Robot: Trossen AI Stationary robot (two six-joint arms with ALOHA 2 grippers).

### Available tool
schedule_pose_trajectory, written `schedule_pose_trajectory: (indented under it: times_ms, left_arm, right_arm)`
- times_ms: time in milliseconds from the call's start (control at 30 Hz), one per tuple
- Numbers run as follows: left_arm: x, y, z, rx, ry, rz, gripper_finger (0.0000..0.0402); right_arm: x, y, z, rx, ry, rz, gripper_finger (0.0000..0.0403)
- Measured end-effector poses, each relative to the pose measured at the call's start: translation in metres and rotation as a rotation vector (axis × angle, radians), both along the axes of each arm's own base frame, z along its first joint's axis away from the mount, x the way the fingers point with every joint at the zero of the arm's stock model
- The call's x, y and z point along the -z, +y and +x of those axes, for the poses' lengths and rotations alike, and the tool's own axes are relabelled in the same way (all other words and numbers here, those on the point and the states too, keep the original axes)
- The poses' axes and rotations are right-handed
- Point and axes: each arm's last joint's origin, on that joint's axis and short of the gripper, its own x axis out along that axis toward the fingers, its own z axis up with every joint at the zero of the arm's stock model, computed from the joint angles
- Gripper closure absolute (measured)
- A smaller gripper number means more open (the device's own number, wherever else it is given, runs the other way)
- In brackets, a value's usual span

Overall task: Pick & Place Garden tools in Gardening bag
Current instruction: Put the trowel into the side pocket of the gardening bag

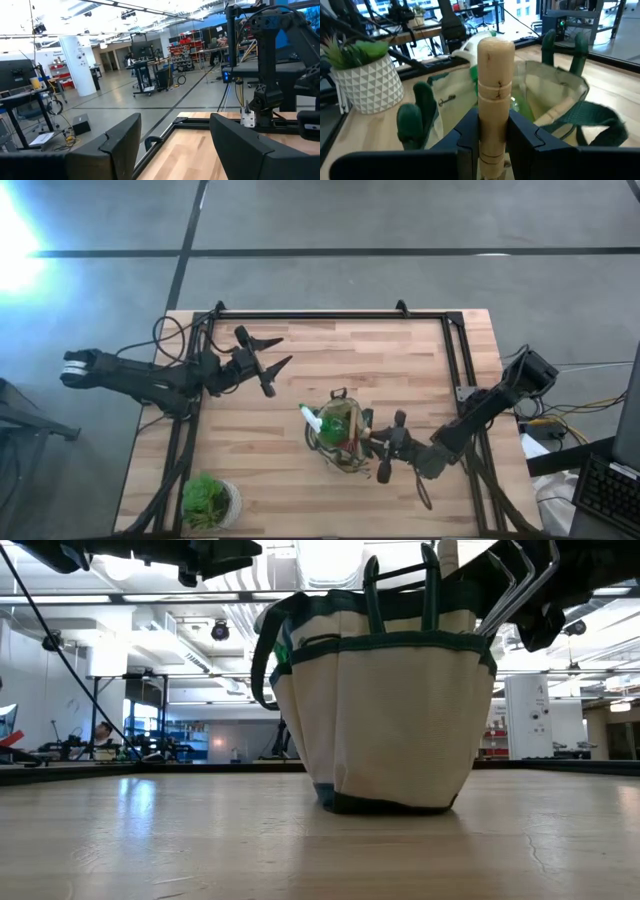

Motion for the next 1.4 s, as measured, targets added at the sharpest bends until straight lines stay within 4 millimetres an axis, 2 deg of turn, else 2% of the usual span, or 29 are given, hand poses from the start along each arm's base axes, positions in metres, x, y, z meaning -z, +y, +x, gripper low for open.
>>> schedule_pose_trajectory:
  times_ms: [467, 900, 967, 1167, 1267, 1400]
  left_arm:
    - [0.000, 0.000, 0.000, 0.000, -0.001, -0.003, 0.0163]
    - [0.000, 0.000, 0.000, 0.000, -0.002, -0.004, 0.0163]
    - [0.000, 0.000, 0.000, 0.001, -0.003, -0.007, 0.0163]
    - [0.000, 0.000, 0.000, 0.001, -0.003, -0.007, 0.0163]
    - [0.000, 0.000, 0.000, 0.001, -0.003, -0.007, 0.0163]
    - [0.000, 0.000, 0.000, 0.001, -0.003, -0.007, 0.0163]
  right_arm:
    - [0.019, -0.001, -0.002, 0.011, 0.082, 0.030, 0.0346]
    - [0.017, -0.002, -0.002, 0.002, 0.079, 0.040, 0.0346]
    - [0.016, -0.001, -0.001, 0.000, 0.077, 0.038, 0.0327]
    - [0.011, 0.002, 0.001, -0.007, 0.071, 0.033, 0.0233]
    - [0.011, 0.002, 0.001, -0.007, 0.071, 0.032, 0.0213]
    - [0.011, 0.002, 0.001, -0.006, 0.071, 0.029, 0.0209]
